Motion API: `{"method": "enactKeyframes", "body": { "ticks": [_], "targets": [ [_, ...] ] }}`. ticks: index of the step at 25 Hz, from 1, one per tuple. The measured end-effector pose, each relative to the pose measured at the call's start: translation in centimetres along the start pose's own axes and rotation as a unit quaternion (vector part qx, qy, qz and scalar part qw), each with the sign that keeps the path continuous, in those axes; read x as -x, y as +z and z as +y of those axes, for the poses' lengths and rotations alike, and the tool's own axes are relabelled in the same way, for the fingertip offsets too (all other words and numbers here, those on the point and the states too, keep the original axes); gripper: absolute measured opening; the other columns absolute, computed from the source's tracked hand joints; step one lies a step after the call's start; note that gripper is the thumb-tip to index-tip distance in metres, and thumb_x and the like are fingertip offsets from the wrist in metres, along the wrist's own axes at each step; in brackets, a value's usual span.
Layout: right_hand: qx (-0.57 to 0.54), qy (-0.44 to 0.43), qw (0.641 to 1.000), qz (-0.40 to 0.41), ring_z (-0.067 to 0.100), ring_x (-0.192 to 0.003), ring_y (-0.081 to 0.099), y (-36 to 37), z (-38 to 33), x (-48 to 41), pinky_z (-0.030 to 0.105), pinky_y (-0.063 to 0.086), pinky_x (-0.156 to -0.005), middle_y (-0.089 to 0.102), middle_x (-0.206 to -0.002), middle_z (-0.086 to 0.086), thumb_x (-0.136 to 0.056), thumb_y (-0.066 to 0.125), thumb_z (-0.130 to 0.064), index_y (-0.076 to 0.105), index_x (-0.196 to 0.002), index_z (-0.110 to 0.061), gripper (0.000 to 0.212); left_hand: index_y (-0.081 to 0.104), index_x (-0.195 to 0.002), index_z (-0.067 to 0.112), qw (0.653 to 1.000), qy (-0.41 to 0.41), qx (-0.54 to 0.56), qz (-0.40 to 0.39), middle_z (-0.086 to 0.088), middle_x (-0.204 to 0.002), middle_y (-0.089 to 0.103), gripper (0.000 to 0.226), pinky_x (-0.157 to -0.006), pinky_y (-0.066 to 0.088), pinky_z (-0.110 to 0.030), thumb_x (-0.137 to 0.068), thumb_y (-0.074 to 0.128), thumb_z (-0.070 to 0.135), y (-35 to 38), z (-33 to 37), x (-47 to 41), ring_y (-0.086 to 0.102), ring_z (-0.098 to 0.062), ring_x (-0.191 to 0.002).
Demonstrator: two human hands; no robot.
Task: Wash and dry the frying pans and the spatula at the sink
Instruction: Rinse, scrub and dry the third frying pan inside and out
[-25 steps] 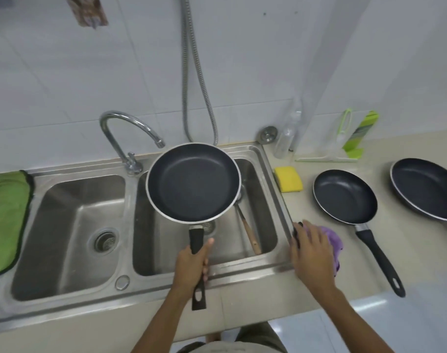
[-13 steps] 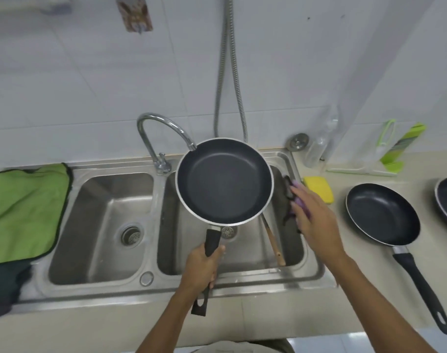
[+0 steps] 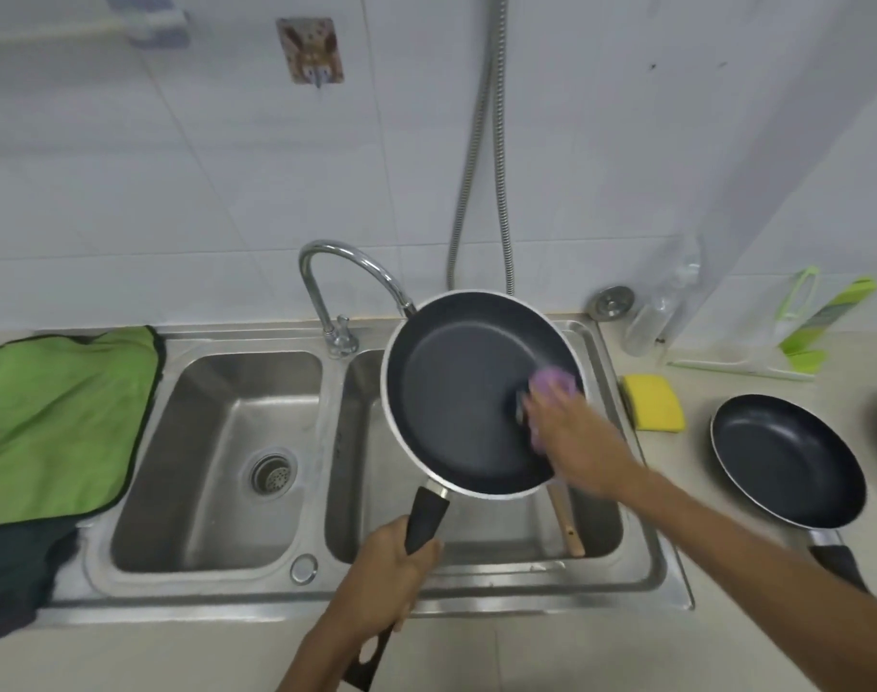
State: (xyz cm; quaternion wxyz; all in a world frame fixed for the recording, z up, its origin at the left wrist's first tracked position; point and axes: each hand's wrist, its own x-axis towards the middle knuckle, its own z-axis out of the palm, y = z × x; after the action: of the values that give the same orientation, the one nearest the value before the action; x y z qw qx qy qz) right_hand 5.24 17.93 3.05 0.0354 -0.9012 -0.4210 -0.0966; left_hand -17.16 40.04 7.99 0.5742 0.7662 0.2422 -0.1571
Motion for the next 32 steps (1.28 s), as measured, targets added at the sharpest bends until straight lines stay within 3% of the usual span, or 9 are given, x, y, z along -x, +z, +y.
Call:
{"method": "enactKeyframes", "body": {
  "ticks": [5,9,12,15,17,22,26,29,32],
  "targets": [
    [-0.134,0.037,0.99,-0.023,0.036,-0.155,0.019,-0.3,-9.2,-6.3,0.048,0.02,-0.126,0.028,-0.164,0.021,-0.11,0.017,-0.032,0.032,-0.155,0.003,0.058,0.051,-0.082,0.018,0.998,0.012,-0.034,-0.057,0.001,-0.049,0.046,0.017,-0.039,0.035,-0.027,-0.092,0.059,0.028,1.7,0.8,1.3,0.043,-0.021,-0.036],
    [-0.05,0.159,0.985,0.037,0.045,-0.141,0.043,-0.4,1.8,-3.9,0.053,0.041,-0.113,0.046,-0.151,0.028,-0.097,0.052,-0.026,0.046,-0.146,0.001,0.056,0.049,-0.084,0.015,0.998,0.005,-0.005,-0.056,-0.003,-0.048,0.043,0.02,-0.036,0.031,-0.025,-0.094,0.06,0.028,1.7,1.3,1.2,0.037,-0.019,-0.032],
    [-0.291,0.223,0.93,-0.014,0.027,-0.107,0.066,-4.1,-5.8,3.4,0.028,0.053,-0.092,0.064,-0.126,0.02,-0.107,0.045,-0.032,0.053,-0.135,-0.008,0.037,0.049,-0.084,0.015,0.997,0.0,0.0,-0.077,-0.003,-0.047,0.043,0.02,-0.037,0.03,-0.025,-0.095,0.06,0.027,1.4,1.4,0.7,0.038,-0.019,-0.032],
    [-0.255,0.011,0.965,0.055,0.012,-0.153,0.026,-4.8,-12.0,1.3,0.021,0.022,-0.123,0.03,-0.165,0.007,-0.113,0.032,-0.025,0.03,-0.159,-0.012,0.047,0.051,-0.081,0.02,0.993,0.021,-0.077,-0.092,0.005,-0.055,0.051,0.021,-0.043,0.037,-0.028,-0.092,0.061,0.034,2.8,1.6,0.6,0.046,-0.013,-0.039],
    [-0.172,0.026,0.983,0.059,0.023,-0.158,0.007,-3.5,-9.9,-2.1,0.032,0.008,-0.129,0.016,-0.169,0.012,-0.112,0.033,-0.015,0.018,-0.16,-0.006,0.051,0.053,-0.082,0.022,0.986,0.047,-0.138,-0.082,0.003,-0.065,0.056,0.026,-0.05,0.042,-0.03,-0.089,0.061,0.046,3.8,1.7,0.7,0.05,-0.012,-0.047],
    [-0.002,0.139,0.987,0.085,0.047,-0.145,0.036,-1.2,6.2,-4.8,0.052,0.027,-0.123,0.043,-0.155,0.023,-0.09,0.069,-0.009,0.045,-0.149,0.001,0.064,0.053,-0.079,0.018,0.992,0.054,-0.077,-0.079,0.005,-0.053,0.051,0.022,-0.039,0.037,-0.027,-0.091,0.063,0.034,3.8,2.9,0.9,0.046,-0.017,-0.037],
    [-0.256,0.224,0.94,-0.012,0.028,-0.098,0.069,-3.9,1.3,5.7,0.041,0.053,-0.09,0.064,-0.111,0.016,-0.097,0.057,-0.053,0.065,-0.108,-0.029,0.027,0.05,-0.076,0.017,0.995,0.056,-0.055,-0.069,0.004,-0.05,0.05,0.022,-0.038,0.032,-0.024,-0.092,0.061,0.027,2.2,2.7,0.3,0.043,-0.02,-0.033],
    [-0.191,0.0,0.982,-0.007,0.006,-0.152,0.025,-5.7,-9.3,6.3,0.027,0.022,-0.125,0.023,-0.168,-0.007,-0.103,0.023,-0.064,0.034,-0.157,-0.03,0.065,0.053,-0.075,0.018,0.991,0.061,-0.097,-0.075,0.004,-0.055,0.052,0.023,-0.043,0.037,-0.027,-0.088,0.062,0.035,2.4,1.6,0.3,0.047,-0.016,-0.04],
    [-0.153,0.043,0.985,0.067,0.016,-0.158,0.001,-3.5,-10.9,0.5,0.033,0.01,-0.129,0.005,-0.171,0.004,-0.112,0.028,-0.027,0.012,-0.161,-0.009,0.054,0.058,-0.083,0.013,0.981,0.081,-0.157,-0.077,0.006,-0.062,0.053,0.032,-0.051,0.037,-0.027,-0.085,0.061,0.045,3.6,0.7,1.1,0.045,-0.009,-0.047]
  ]
}}
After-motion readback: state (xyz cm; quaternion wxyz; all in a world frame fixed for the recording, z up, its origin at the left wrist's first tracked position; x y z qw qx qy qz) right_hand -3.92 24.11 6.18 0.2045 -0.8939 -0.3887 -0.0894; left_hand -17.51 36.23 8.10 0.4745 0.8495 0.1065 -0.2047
